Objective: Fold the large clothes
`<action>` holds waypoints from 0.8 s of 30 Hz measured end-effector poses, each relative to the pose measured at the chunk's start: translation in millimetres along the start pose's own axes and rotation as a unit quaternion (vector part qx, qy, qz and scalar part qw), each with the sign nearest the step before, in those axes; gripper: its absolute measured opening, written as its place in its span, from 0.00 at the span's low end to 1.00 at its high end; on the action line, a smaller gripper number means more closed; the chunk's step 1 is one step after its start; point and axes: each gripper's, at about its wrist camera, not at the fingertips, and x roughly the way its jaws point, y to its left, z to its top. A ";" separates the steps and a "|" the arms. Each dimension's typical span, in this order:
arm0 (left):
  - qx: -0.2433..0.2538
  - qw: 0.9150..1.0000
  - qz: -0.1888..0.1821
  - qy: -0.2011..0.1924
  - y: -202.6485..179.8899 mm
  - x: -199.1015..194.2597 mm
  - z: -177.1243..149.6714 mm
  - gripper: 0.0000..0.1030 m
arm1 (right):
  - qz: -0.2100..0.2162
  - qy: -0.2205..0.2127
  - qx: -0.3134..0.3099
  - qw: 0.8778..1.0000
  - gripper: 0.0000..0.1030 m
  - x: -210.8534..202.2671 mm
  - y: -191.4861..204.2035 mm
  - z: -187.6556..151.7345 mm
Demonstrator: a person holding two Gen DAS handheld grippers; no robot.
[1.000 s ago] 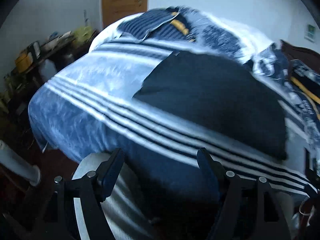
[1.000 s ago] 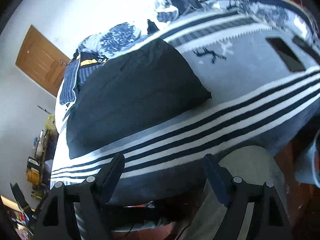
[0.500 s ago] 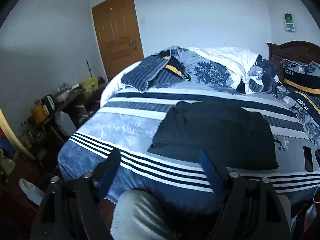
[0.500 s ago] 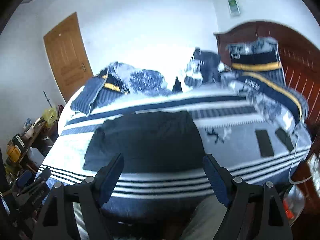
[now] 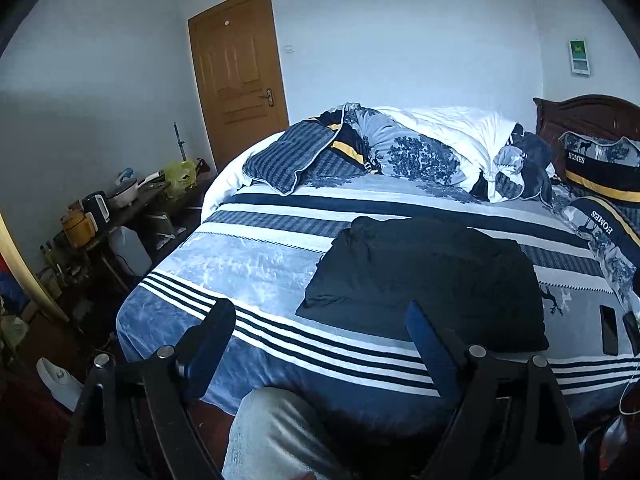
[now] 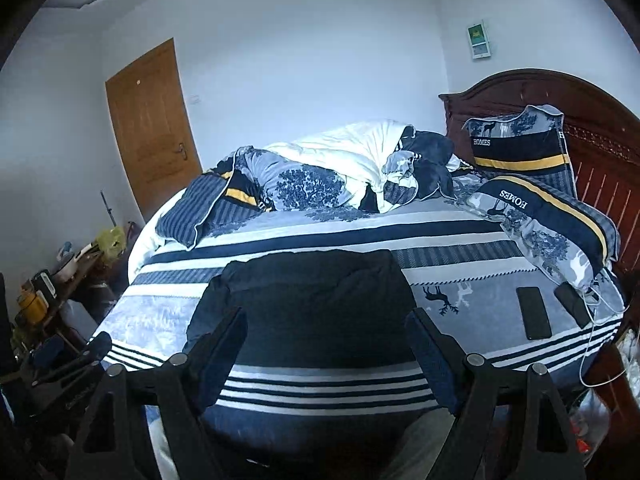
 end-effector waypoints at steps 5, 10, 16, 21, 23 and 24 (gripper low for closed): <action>0.004 1.000 -0.001 0.005 -2.7 4.3 -2.9 0.85 | -0.008 0.023 -0.028 0.999 0.82 16.3 8.0 -3.1; 0.013 1.000 -0.008 0.013 -6.7 7.8 -2.5 0.85 | -0.007 0.039 -0.034 0.999 0.82 24.7 12.7 -7.7; 0.022 1.000 -0.016 0.005 -10.6 -1.8 0.3 0.85 | -0.009 0.050 -0.030 0.998 0.82 26.0 10.1 -9.9; 0.022 1.000 -0.021 -0.003 -10.4 -11.7 3.1 0.85 | -0.014 0.046 -0.033 0.998 0.82 19.4 11.5 -7.0; 0.024 0.999 -0.020 -0.008 -9.3 -16.8 3.0 0.85 | -0.015 0.043 -0.033 0.998 0.82 16.4 13.0 -4.9; 0.024 0.999 -0.018 -0.011 -8.1 -19.3 2.9 0.85 | -0.013 0.042 -0.031 0.999 0.82 14.9 13.7 -4.2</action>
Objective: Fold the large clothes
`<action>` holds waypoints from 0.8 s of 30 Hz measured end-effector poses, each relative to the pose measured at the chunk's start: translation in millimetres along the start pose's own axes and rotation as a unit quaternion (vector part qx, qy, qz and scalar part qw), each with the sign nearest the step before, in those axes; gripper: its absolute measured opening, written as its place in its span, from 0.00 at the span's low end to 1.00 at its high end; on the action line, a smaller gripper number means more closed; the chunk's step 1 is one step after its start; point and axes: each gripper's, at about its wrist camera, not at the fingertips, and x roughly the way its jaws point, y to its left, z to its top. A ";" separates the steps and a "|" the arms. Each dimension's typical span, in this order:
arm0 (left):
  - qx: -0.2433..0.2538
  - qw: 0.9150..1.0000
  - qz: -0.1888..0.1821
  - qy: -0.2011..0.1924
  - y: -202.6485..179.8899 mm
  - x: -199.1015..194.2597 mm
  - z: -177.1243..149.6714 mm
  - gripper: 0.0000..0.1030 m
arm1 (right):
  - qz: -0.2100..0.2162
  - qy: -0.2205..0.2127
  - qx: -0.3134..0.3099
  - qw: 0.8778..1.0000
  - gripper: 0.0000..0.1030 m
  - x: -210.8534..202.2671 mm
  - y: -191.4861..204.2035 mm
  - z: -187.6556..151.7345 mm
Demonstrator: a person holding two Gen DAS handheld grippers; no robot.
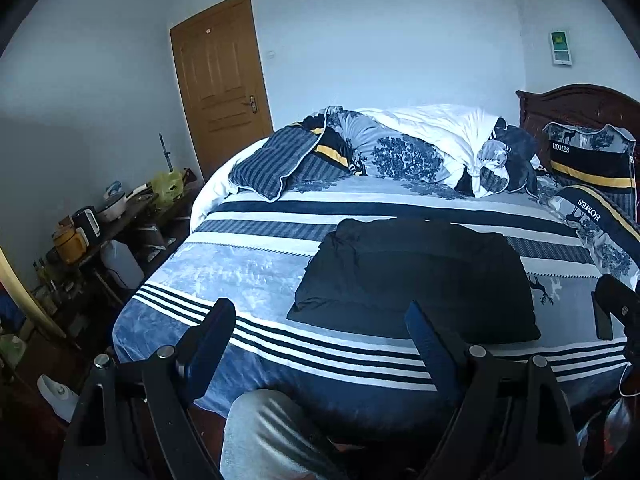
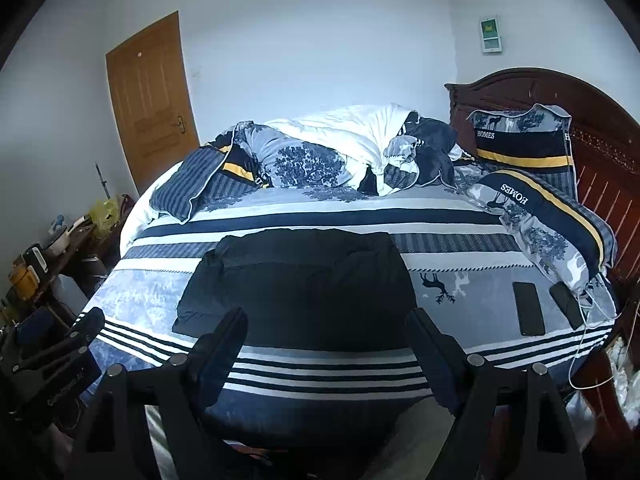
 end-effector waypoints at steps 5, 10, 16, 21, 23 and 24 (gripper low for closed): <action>-0.008 1.000 0.003 -0.006 4.8 -9.5 -1.6 0.85 | 0.004 -0.001 -0.003 1.000 0.82 -5.7 6.1 -0.1; -0.012 1.000 0.000 -0.009 4.8 -13.4 -0.5 0.85 | 0.006 -0.004 -0.011 1.000 0.82 -11.1 8.5 -0.1; -0.009 1.000 -0.005 -0.009 -1.5 -10.4 3.3 0.85 | -0.005 0.001 -0.001 1.000 0.82 -9.7 0.6 -0.2; -0.003 1.000 -0.008 -0.003 -6.3 -5.7 1.2 0.85 | -0.009 0.002 0.005 1.000 0.82 -7.0 -6.0 1.1; 0.002 1.000 -0.005 0.002 -7.8 -1.6 0.7 0.85 | -0.007 0.007 0.006 1.000 0.82 -3.1 -7.9 1.1; 0.004 1.000 -0.004 0.004 -8.1 0.8 0.9 0.85 | -0.008 0.007 0.008 1.000 0.82 -1.5 -8.6 1.0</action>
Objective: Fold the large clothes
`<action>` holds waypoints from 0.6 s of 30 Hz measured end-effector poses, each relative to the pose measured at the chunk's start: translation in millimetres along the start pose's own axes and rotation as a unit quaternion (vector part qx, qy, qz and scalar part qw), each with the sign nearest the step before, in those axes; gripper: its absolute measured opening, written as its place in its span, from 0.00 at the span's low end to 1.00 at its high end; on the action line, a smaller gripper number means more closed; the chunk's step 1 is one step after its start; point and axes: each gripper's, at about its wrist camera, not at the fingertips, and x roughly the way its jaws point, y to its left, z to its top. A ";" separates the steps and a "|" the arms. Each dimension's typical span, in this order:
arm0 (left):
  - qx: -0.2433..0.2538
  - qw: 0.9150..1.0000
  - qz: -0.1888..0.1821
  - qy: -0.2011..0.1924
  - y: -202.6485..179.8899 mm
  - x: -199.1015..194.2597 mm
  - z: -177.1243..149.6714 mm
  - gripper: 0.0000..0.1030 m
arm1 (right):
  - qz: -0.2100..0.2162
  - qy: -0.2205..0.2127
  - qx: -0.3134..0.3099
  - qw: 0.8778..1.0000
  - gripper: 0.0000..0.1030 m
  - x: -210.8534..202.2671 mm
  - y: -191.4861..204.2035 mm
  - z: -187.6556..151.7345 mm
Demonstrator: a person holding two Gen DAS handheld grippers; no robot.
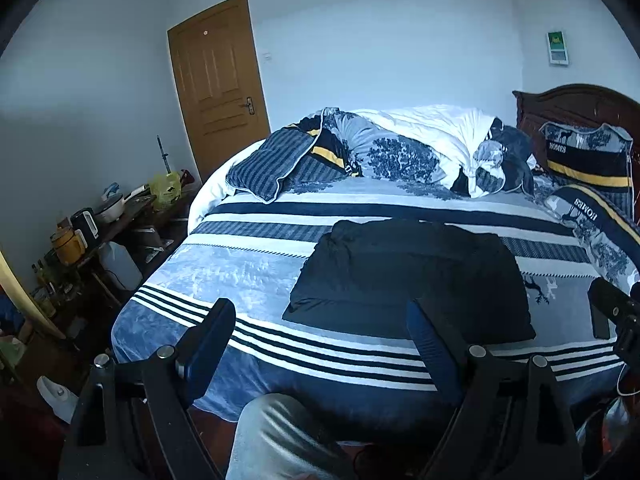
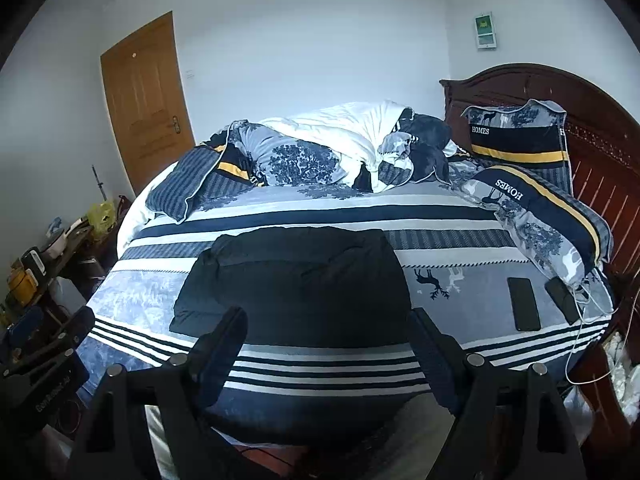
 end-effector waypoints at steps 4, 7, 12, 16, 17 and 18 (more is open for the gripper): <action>-0.005 1.000 -0.001 0.004 2.1 6.9 3.9 0.85 | 0.003 0.011 0.003 1.000 0.82 10.4 0.6 1.3; -0.008 1.000 -0.001 0.006 2.8 9.7 4.1 0.85 | 0.001 0.011 0.001 1.000 0.82 13.3 3.4 3.3; -0.007 1.000 -0.003 0.019 2.5 18.4 0.7 0.85 | 0.001 0.006 -0.004 1.000 0.82 15.6 7.5 3.3; -0.004 1.000 0.001 0.025 1.6 23.7 -1.3 0.85 | 0.007 0.020 -0.005 1.000 0.82 25.5 10.3 2.1; -0.003 1.000 0.001 0.026 1.2 24.6 -1.7 0.85 | 0.007 0.021 -0.006 1.000 0.82 26.8 11.1 1.9; -0.002 1.000 0.002 0.027 1.1 25.2 -2.0 0.85 | 0.008 0.022 -0.008 1.000 0.82 27.9 11.9 1.5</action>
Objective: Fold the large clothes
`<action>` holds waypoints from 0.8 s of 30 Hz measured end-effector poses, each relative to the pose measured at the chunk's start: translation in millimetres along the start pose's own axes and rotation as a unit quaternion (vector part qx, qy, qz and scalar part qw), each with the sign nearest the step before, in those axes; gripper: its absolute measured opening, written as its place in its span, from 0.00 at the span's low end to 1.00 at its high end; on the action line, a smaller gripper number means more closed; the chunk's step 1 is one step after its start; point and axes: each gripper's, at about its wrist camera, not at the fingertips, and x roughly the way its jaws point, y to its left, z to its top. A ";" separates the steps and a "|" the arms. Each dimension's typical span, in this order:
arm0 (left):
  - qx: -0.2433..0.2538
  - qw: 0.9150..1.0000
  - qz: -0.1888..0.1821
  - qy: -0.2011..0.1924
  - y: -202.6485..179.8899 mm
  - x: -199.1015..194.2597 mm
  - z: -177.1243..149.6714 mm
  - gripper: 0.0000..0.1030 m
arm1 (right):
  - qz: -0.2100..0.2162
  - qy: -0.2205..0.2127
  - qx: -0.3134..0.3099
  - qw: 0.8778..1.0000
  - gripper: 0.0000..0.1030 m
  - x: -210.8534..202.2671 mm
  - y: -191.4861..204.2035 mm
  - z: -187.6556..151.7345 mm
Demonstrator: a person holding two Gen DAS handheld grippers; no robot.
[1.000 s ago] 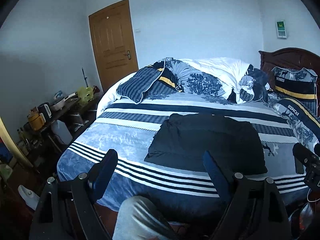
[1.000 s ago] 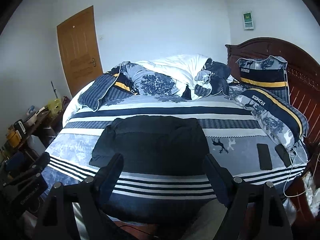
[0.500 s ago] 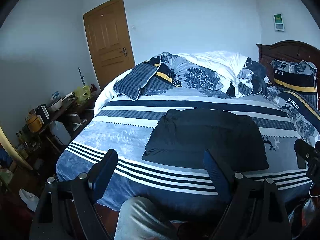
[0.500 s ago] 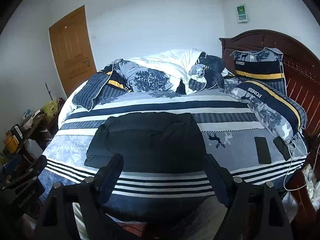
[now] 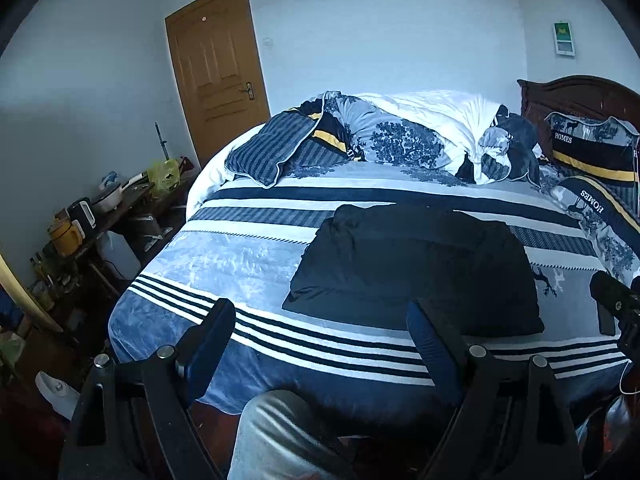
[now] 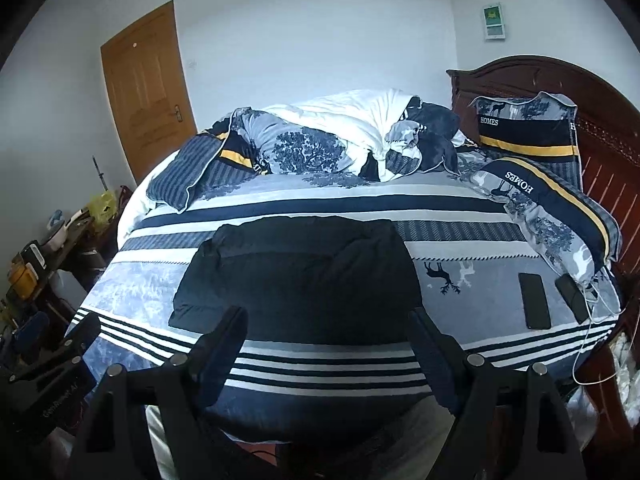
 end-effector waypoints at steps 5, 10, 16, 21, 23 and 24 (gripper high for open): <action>0.000 1.000 -0.002 0.001 -0.3 2.3 -0.2 0.85 | 0.002 0.002 0.000 1.000 0.82 3.1 -0.9 -1.7; 0.003 1.000 -0.006 0.006 -2.4 4.7 -2.9 0.85 | -0.003 0.003 0.002 1.000 0.82 2.6 -1.0 -1.6; -0.005 1.000 -0.008 0.010 1.6 5.2 -4.2 0.85 | -0.001 0.003 0.001 1.000 0.82 4.5 1.1 -1.8; -0.006 1.000 -0.009 0.012 2.6 6.4 -5.2 0.85 | 0.000 0.004 -0.004 1.000 0.82 3.5 5.5 -3.4; -0.004 1.000 -0.008 0.012 2.1 6.8 -5.6 0.85 | 0.000 0.005 -0.005 1.000 0.82 3.8 5.7 -4.3; -0.004 1.000 -0.008 0.012 1.5 6.6 -5.8 0.85 | 0.000 0.006 -0.004 1.000 0.82 4.2 5.6 -4.3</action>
